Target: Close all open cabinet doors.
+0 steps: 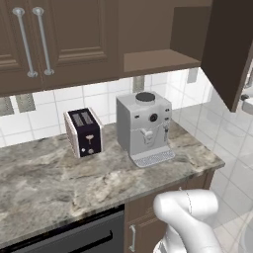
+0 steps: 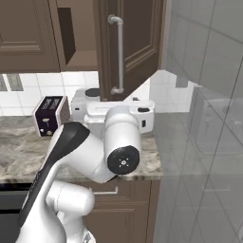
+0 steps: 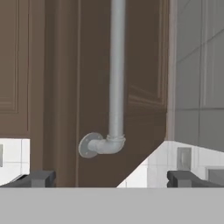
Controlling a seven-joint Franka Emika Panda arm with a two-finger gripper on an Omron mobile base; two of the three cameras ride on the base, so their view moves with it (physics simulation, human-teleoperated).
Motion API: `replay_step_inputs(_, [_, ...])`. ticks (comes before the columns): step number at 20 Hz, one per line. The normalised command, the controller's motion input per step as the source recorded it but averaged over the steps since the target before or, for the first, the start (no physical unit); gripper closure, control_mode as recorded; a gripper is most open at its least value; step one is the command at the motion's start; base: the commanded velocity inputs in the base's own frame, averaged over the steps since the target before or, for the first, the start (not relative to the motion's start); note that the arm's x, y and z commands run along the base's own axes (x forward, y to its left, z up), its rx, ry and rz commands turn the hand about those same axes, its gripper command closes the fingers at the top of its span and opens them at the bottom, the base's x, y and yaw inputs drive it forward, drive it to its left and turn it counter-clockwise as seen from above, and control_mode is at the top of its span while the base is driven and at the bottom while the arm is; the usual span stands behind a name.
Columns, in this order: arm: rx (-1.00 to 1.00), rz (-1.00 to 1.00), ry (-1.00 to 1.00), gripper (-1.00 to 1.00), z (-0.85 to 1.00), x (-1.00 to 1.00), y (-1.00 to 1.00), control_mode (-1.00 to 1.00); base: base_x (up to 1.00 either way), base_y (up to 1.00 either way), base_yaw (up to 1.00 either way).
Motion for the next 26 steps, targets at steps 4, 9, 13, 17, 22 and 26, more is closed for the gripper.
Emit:
replay_step_inputs(4, [0.00, 0.00, 0.00, -1.00, 0.00, 0.47, 0.17, -1.00, 0.00, 0.00, 0.00])
replay_step_inputs(9, [0.00, -0.02, 0.00, -1.00, 0.00, 0.53, 0.20, -1.00, 0.00, 0.00, 0.00])
replay_step_inputs(13, [0.00, -0.03, 0.00, -1.00, 0.00, 0.59, 0.20, -1.00, 0.00, 0.00, 0.00])
replay_step_inputs(17, [0.00, -0.03, 0.00, -1.00, 0.00, 0.61, 0.23, -1.00, 0.00, 0.00, 0.00])
replay_step_inputs(22, [0.00, -0.03, 0.00, -1.00, 0.00, 0.61, 0.26, -1.00, 0.00, 0.00, 0.00])
replay_step_inputs(26, [0.00, -0.04, 0.00, -1.00, -0.01, 0.63, 0.27, -1.00, 0.00, 0.00, 0.00])
